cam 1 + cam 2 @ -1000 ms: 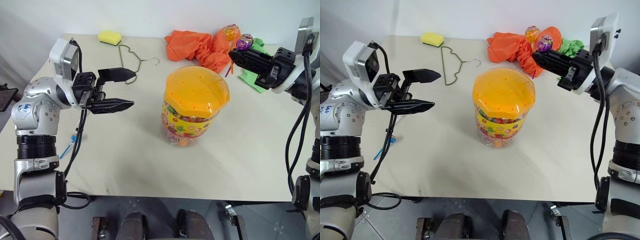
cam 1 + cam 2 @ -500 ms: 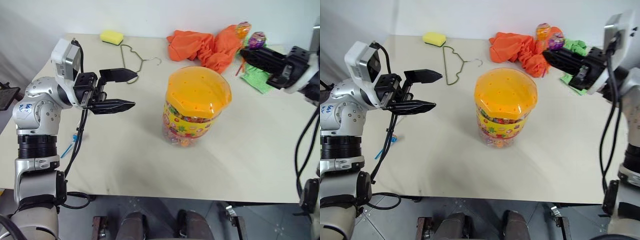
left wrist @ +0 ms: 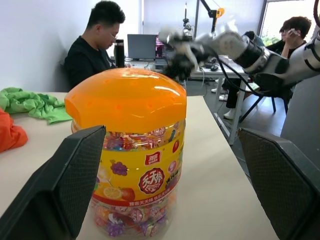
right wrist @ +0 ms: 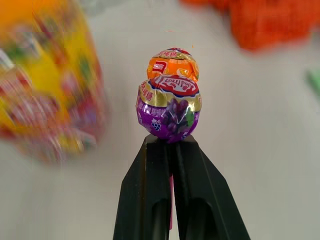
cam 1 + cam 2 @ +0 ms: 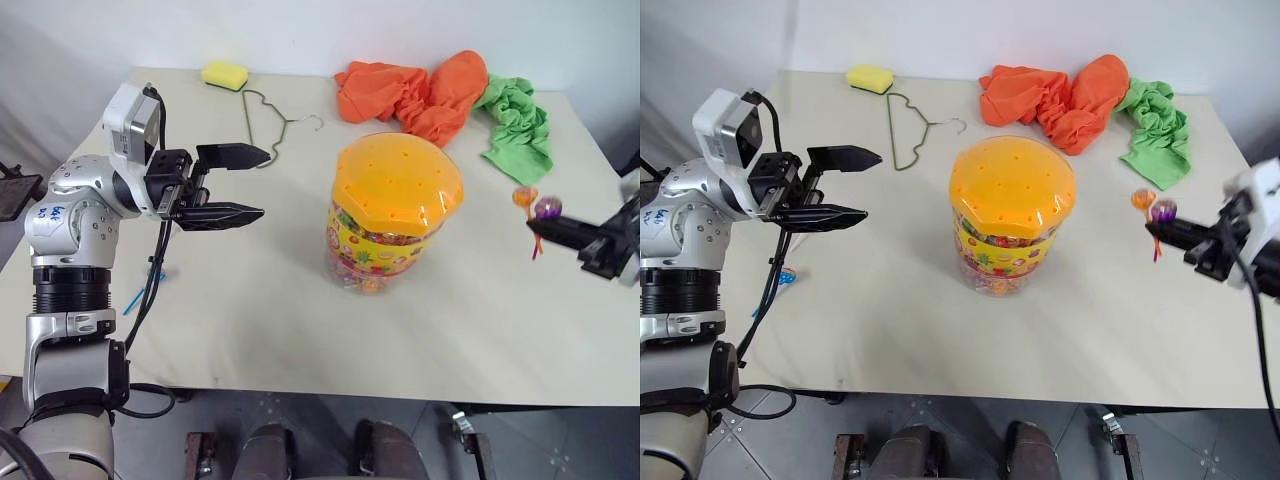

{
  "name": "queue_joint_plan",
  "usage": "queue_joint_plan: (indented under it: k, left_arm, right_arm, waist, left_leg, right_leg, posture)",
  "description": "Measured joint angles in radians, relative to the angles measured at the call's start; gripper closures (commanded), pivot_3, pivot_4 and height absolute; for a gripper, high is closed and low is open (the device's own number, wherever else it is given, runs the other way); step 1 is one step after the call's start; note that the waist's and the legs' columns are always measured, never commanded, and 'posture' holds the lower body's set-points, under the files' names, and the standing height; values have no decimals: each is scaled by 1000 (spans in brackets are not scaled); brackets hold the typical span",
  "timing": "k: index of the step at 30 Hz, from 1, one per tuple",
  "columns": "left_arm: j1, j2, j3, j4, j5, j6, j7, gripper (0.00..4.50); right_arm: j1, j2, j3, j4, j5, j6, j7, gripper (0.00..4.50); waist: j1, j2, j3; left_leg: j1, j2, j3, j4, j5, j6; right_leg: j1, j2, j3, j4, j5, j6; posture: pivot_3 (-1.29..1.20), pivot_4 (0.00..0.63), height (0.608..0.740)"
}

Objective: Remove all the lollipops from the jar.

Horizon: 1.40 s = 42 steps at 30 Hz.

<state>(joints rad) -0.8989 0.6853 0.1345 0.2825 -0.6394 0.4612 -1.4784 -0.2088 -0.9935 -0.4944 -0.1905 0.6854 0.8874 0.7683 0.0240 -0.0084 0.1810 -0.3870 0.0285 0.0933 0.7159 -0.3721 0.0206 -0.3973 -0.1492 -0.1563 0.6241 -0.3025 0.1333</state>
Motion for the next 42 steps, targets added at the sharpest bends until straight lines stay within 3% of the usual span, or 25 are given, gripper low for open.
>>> queue_joint_plan:
  k: [9,12,18,23,32,42]
  left_arm:
    - [52,3,-11,-72,-2,24,14,0]
    - [95,11,-3,-104,-3,46,28,0]
    - [158,33,9,-175,-21,90,57,0]
    - [181,41,16,-198,-35,130,89,0]
    - [201,75,32,-148,25,167,250,0]
    - [261,82,22,-38,73,61,205,0]
  right_arm:
    - [-52,108,159,183,-134,-91,-61,4472]
    - [-61,115,179,231,-160,-108,-64,3857]
    - [-34,112,182,273,-195,-122,-59,1823]
    - [18,72,118,194,-166,-90,-23,122]
    - [151,-2,1,112,-145,-123,119,54]
    - [409,3,-106,-24,-148,-431,432,54]
  waist:
    - [-3,2,0]
    - [1,2,0]
    - [0,2,0]
    - [0,3,0]
    - [1,3,0]
    - [2,3,0]
  left_leg:
    - [0,0,0,0,0,0]
    - [0,0,-1,0,0,0]
    - [0,0,-1,0,0,0]
    - [0,0,-1,0,0,0]
    - [1,0,0,-1,0,0]
    - [1,0,0,-1,0,0]
  right_leg:
    - [0,0,0,0,0,0]
    - [0,0,0,0,0,0]
    - [0,0,0,0,0,0]
    - [0,0,0,0,0,0]
    - [0,0,0,0,0,0]
    - [1,0,0,-2,0,0]
  posture:
    - [0,150,740]
    - [0,150,740]
    - [0,150,740]
    - [0,150,740]
    - [0,150,740]
    - [0,150,740]
